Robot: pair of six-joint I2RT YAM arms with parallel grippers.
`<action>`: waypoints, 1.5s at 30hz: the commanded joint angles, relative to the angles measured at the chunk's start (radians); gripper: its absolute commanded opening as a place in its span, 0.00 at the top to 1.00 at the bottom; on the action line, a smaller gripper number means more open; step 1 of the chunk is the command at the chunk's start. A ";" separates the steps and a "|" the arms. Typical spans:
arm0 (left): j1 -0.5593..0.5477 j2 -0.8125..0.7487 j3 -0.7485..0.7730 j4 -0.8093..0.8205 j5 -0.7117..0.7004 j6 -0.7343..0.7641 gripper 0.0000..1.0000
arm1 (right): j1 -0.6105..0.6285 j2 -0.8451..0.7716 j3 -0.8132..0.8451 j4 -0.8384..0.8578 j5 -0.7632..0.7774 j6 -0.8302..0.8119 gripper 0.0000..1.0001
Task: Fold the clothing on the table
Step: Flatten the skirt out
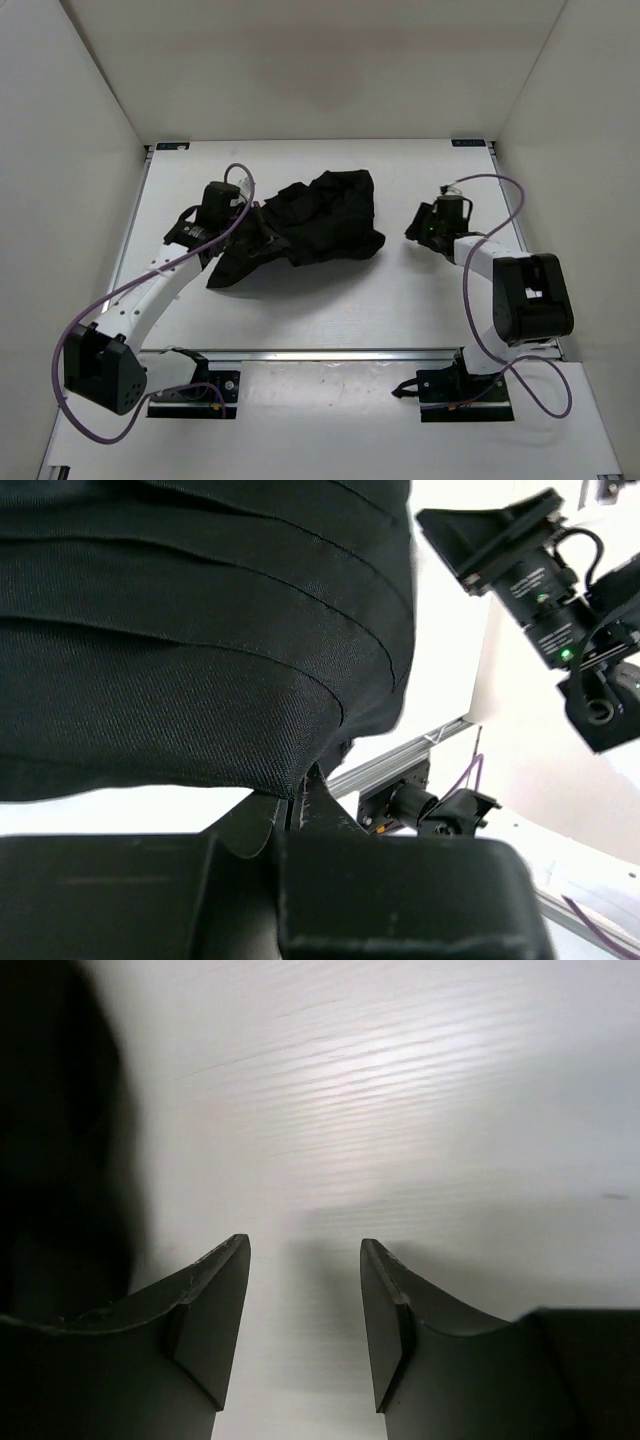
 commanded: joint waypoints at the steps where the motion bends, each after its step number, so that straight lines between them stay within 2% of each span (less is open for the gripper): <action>1: 0.010 -0.074 -0.015 -0.050 0.029 0.029 1.00 | -0.080 -0.058 -0.038 0.029 0.023 0.045 0.55; 4: -0.005 -0.050 -0.032 -0.042 0.058 0.038 1.00 | -0.013 -0.060 -0.040 0.054 0.027 -0.039 0.48; 6: -0.019 -0.037 -0.026 -0.039 0.058 0.044 1.00 | 0.030 -0.051 -0.028 0.051 0.004 -0.072 0.48; 9: -0.017 -0.034 -0.028 -0.027 0.061 0.046 1.00 | 0.065 -0.063 -0.023 0.047 -0.087 -0.073 0.47; 12: -0.013 -0.033 -0.040 -0.019 0.065 0.047 1.00 | 0.123 -0.141 -0.049 0.074 -0.189 -0.107 0.46; 16: 0.007 -0.042 -0.049 -0.018 0.076 0.055 1.00 | 0.264 -0.244 -0.066 -0.003 -0.164 -0.255 0.39; 19: 0.013 -0.042 -0.035 -0.018 0.075 0.055 1.00 | 0.340 -0.245 -0.090 -0.025 -0.119 -0.303 0.36; 21: 0.023 -0.045 -0.029 -0.016 0.087 0.053 1.00 | 0.343 -0.238 -0.104 -0.022 -0.151 -0.320 0.37; 26: 0.029 -0.060 -0.002 -0.016 0.092 0.046 1.00 | 0.386 -0.196 -0.097 -0.077 -0.043 -0.365 0.36; 28: 0.035 -0.057 0.009 -0.024 0.096 0.041 1.00 | 0.384 -0.173 -0.096 -0.086 -0.053 -0.382 0.37; 36: 0.026 -0.077 0.037 -0.038 0.122 0.043 1.00 | 0.407 -0.072 -0.051 -0.006 0.040 -0.408 0.37; 40: 0.040 -0.082 0.070 -0.113 0.116 0.079 1.00 | 0.391 0.020 0.018 0.006 0.143 -0.403 0.38; 45: 0.081 -0.125 0.044 -0.200 0.116 0.112 1.00 | 0.309 0.048 0.061 0.081 0.160 -0.322 0.39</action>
